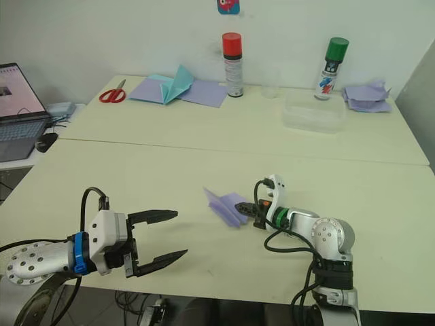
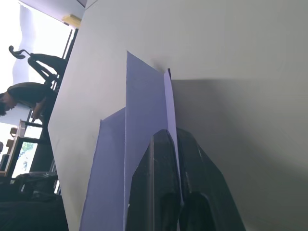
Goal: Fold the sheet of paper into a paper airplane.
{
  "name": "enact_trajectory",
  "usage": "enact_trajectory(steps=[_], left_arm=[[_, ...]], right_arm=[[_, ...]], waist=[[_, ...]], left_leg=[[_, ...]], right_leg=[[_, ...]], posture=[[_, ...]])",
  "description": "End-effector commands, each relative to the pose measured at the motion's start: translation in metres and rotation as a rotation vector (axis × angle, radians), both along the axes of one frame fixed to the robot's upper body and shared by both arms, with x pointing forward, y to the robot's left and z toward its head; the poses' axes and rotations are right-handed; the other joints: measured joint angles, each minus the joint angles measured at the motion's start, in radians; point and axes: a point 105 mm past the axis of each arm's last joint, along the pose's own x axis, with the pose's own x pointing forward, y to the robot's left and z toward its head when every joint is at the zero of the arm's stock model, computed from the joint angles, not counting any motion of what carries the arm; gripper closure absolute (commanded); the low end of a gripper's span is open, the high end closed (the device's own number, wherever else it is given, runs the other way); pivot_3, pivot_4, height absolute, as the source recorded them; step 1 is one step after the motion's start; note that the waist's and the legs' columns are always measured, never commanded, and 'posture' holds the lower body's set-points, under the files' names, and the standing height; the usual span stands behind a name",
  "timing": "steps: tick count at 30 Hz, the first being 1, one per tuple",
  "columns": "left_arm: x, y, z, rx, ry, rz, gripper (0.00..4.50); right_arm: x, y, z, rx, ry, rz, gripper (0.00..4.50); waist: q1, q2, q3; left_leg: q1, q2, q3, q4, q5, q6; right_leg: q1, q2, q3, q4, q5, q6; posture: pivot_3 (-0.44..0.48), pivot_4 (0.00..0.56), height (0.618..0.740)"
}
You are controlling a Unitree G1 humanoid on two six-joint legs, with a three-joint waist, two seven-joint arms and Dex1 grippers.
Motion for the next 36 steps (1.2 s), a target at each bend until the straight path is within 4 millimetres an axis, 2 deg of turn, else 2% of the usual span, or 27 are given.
enact_trajectory(steps=[1, 4, 12, 14, 18, 21, 27, 32, 36], left_arm=[[-0.001, 0.003, 0.005, -0.007, -0.031, 0.026, 0.00], [0.000, 0.003, 0.003, -0.006, -0.031, 0.030, 0.00], [0.002, 0.002, -0.002, -0.022, -0.034, 0.041, 0.00], [0.002, 0.002, -0.002, -0.024, -0.040, 0.043, 0.00], [0.004, 0.007, 0.001, -0.019, -0.053, 0.054, 0.00], [0.004, 0.008, 0.005, -0.027, -0.054, 0.062, 0.00], [0.006, 0.008, 0.014, -0.036, -0.016, 0.046, 0.00], [0.022, 0.015, 0.026, -0.024, -0.054, 0.079, 0.00], [0.025, 0.013, 0.029, -0.023, -0.071, 0.082, 0.00]], right_arm=[[0.003, -0.010, -0.004, -0.085, -0.050, -0.023, 4.45], [0.003, -0.014, -0.004, -0.094, -0.069, -0.019, 3.86], [0.017, -0.032, 0.017, -0.098, -0.144, -0.075, 0.87], [0.021, -0.038, 0.027, -0.143, -0.214, -0.077, 0.15], [0.010, -0.034, 0.060, -0.309, -0.518, 0.106, 0.05], [-0.001, -0.023, 0.067, -0.364, -0.636, 0.212, 0.05], [-0.018, -0.001, 0.056, -0.431, -0.742, 0.332, 0.05], [-0.016, 0.012, 0.047, -0.478, -0.769, 0.326, 0.05], [-0.013, 0.017, 0.038, -0.518, -0.769, 0.318, 0.05]], waist=[[0.001, 0.000, 0.000], [0.002, 0.000, 0.000], [-0.003, 0.000, 0.000], [-0.003, 0.000, 0.000], [-0.002, 0.002, 0.002], [-0.011, 0.001, 0.001], [-0.016, 0.001, 0.002], [-0.015, 0.001, 0.002], [-0.014, 0.001, 0.002]], left_leg=[[0.000, 0.000, 0.000, 0.000, 0.000, 0.000], [0.000, 0.000, 0.001, 0.000, 0.000, 0.000], [0.000, 0.000, 0.002, 0.000, 0.000, 0.000], [0.000, 0.000, 0.002, 0.000, 0.000, 0.000], [-0.001, -0.001, 0.002, 0.000, 0.000, 0.000], [-0.001, 0.001, 0.002, 0.000, 0.000, 0.000], [-0.001, 0.002, 0.001, 0.000, 0.000, 0.000], [-0.001, 0.001, 0.001, 0.001, 0.000, 0.000], [-0.001, 0.001, 0.001, 0.000, 0.000, 0.000]], right_leg=[[0.000, 0.000, 0.000, 0.000, 0.000, 0.000], [0.000, 0.000, 0.001, -0.001, 0.000, 0.000], [-0.001, 0.000, 0.002, -0.001, 0.000, 0.000], [-0.001, 0.000, 0.002, -0.001, 0.000, 0.000], [-0.001, 0.000, 0.004, -0.001, 0.000, 0.000], [-0.002, 0.001, 0.002, -0.001, 0.000, 0.000], [-0.002, 0.001, 0.000, -0.001, 0.000, 0.000], [-0.002, 0.001, 0.000, -0.001, 0.000, 0.000], [-0.002, 0.000, 0.000, -0.001, 0.000, 0.000]], posture=[[0.000, 0.150, 0.740], [0.000, 0.150, 0.740], [0.000, 0.150, 0.740], [0.000, 0.150, 0.740], [0.000, 0.150, 0.740], [0.000, 0.150, 0.740], [0.000, 0.150, 0.740], [0.000, 0.150, 0.740], [0.000, 0.150, 0.740]])
